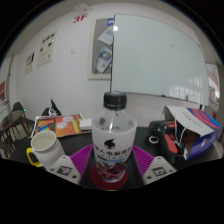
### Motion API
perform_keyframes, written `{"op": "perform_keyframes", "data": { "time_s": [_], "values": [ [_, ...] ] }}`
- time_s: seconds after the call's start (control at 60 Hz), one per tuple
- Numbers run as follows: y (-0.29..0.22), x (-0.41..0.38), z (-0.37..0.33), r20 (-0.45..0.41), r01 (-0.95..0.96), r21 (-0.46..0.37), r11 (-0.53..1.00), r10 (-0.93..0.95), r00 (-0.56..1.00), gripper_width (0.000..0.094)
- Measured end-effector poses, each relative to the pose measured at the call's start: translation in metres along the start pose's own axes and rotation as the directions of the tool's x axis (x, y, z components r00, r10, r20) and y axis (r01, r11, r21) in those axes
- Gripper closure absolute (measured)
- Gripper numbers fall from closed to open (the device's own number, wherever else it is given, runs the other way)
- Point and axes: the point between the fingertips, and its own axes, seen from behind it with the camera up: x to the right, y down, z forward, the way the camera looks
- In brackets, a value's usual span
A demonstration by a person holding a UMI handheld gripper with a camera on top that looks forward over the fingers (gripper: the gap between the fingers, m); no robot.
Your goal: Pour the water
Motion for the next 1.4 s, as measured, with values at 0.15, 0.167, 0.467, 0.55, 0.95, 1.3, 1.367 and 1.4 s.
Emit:
{"op": "perform_keyframes", "data": {
  "time_s": [0.15,0.167,0.467,0.55,0.95,1.3,1.367,1.4],
  "values": [
    [0.016,-0.004,-0.015,-0.013,0.003,-0.085,0.996,-0.004,1.0,0.0086],
    [0.016,-0.004,-0.018,-0.016,0.006,-0.088,0.996,-0.008,1.0,0.0091],
    [-0.012,-0.026,-0.149,-0.116,-0.022,-0.073,0.997,0.013,0.993,0.0093],
    [-0.017,-0.039,-0.198,-0.148,-0.017,-0.063,0.998,0.007,0.989,0.0092],
    [-0.03,-0.099,-0.365,-0.209,-0.006,-0.025,1.0,0.0,0.978,0.0096],
    [-0.014,-0.095,-0.395,-0.246,-0.037,-0.042,0.998,0.026,0.969,0.0094],
    [-0.014,-0.092,-0.398,-0.254,-0.041,-0.035,0.999,0.031,0.967,0.0093],
    [-0.015,-0.091,-0.399,-0.258,-0.045,-0.03,0.999,0.035,0.966,0.0095]
  ]
}}
